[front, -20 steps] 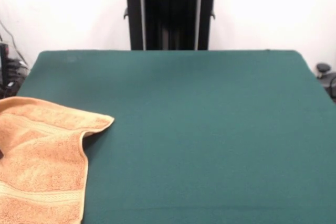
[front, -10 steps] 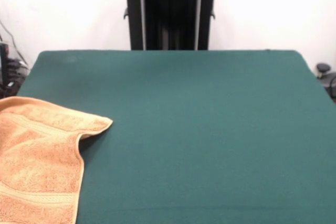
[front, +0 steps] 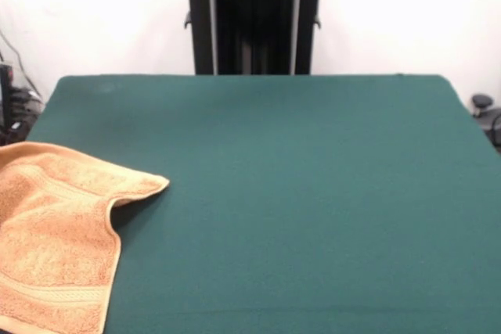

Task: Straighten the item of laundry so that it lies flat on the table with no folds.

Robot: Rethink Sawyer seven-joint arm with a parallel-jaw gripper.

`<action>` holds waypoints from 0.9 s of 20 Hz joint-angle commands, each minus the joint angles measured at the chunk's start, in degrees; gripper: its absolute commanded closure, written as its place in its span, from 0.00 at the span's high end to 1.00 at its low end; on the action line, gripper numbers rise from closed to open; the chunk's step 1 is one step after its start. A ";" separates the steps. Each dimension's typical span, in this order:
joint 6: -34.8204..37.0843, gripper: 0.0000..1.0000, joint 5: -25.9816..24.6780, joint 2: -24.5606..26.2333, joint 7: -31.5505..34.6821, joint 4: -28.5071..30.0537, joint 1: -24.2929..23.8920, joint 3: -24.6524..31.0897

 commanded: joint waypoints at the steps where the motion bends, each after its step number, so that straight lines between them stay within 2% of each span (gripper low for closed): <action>1: 0.09 0.00 -10.42 19.33 -12.05 17.35 7.95 -0.39; 5: 1.23 0.00 -10.16 19.59 -11.89 16.89 8.09 -0.48; 14: -2.53 0.00 -10.00 19.27 -10.83 18.48 7.48 -0.28; 18: -5.71 0.00 -10.71 17.51 -6.92 20.00 8.88 -1.49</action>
